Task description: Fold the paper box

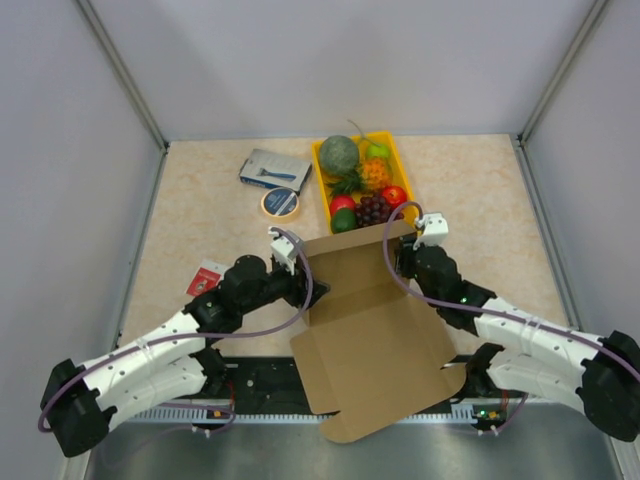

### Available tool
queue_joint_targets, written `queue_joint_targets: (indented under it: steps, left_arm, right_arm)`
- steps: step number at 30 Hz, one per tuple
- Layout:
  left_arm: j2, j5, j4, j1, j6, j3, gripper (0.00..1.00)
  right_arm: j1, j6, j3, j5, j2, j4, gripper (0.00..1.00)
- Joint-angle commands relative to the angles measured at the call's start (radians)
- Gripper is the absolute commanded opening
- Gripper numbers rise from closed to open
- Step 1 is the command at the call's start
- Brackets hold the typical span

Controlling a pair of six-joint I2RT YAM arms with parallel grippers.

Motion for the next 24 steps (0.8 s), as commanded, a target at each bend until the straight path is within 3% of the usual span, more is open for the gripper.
queue_joint_targets:
  steps: [1,8,14,20,24]
  left_arm:
    - [0.034,-0.021,0.008,-0.005,-0.001,0.068,0.23]
    - [0.031,-0.033,-0.001,-0.005,-0.006,0.058,0.22]
    - [0.011,-0.023,0.006,-0.006,-0.006,0.056,0.22]
    - [0.006,-0.01,0.013,-0.005,-0.001,0.058,0.22]
    - [0.008,-0.01,0.014,-0.006,0.002,0.059,0.21]
  right_arm:
    - [0.007,-0.01,0.053,0.048,-0.066,-0.021,0.46]
    - [-0.036,-0.038,0.027,-0.042,-0.128,0.033,0.47]
    - [-0.056,-0.062,0.021,-0.16,-0.059,0.076,0.47]
    - [-0.057,-0.058,-0.009,-0.158,-0.005,0.127,0.52]
    - [-0.057,-0.056,-0.012,-0.09,0.029,0.153,0.45]
